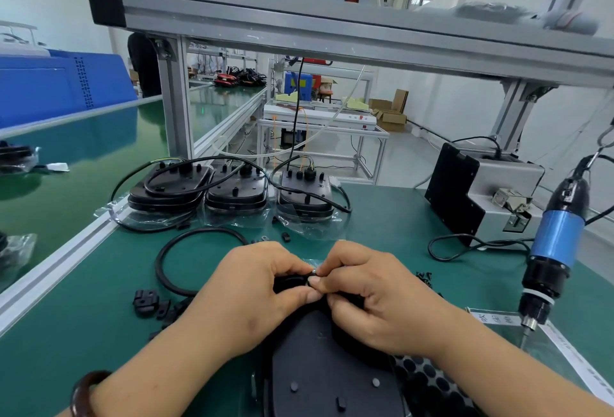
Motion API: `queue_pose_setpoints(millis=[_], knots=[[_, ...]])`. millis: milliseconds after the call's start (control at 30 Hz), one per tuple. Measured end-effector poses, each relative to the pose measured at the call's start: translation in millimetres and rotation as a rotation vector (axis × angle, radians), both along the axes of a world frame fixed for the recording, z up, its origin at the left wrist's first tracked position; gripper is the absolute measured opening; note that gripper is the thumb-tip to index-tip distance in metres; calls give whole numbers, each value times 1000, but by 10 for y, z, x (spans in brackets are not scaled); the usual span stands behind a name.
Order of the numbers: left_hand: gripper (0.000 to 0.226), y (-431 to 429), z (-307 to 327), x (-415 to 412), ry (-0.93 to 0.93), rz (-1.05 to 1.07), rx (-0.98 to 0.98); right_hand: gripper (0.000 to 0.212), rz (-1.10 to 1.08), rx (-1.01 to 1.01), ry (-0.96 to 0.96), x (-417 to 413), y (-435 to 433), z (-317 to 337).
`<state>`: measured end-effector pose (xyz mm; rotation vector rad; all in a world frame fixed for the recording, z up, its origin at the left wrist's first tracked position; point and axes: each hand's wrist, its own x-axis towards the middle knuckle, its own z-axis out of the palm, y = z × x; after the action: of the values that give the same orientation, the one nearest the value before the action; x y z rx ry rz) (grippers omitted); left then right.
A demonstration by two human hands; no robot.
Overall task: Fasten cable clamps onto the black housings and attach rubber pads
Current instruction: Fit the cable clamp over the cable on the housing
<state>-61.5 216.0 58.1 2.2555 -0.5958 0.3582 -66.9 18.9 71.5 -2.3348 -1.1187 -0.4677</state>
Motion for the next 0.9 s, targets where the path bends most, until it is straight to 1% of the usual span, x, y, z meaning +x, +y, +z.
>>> queue_pose_setpoints(millis=[33,100,200,233,300,367,433,500,567,667,767,900], knots=[[34,4,0,14,4,-5,-12,17,2,6,0,6,0,-3],[39,8,-6,30,10,-6,-33,17,2,23,-9,18,-4,-14],[42,8,-18,56,26,6,-41,20,-13,54,-11,31,-12,-19],[41,7,-24,63,34,11,-45,21,-12,56,-10,32,-6,-11],[31,-1,-27,67,52,27,-57,18,8,81,-3,20,0,41],[23,-11,-19,65,66,59,-63,20,-9,218,-7,7,-55,153],[24,-8,-17,54,79,80,-67,23,-92,405,-38,17,-177,285],[23,-6,-11,38,91,83,-61,23,-138,499,-77,27,-290,358],[20,-12,-3,27,104,83,-65,21,-171,473,-67,44,-312,320],[20,-11,4,30,97,89,-66,19,-201,353,-6,97,-264,155],[27,-3,13,18,101,80,-65,23,-233,360,23,143,-287,89],[30,-5,32,11,97,76,-41,26,-268,365,26,165,-347,99]])
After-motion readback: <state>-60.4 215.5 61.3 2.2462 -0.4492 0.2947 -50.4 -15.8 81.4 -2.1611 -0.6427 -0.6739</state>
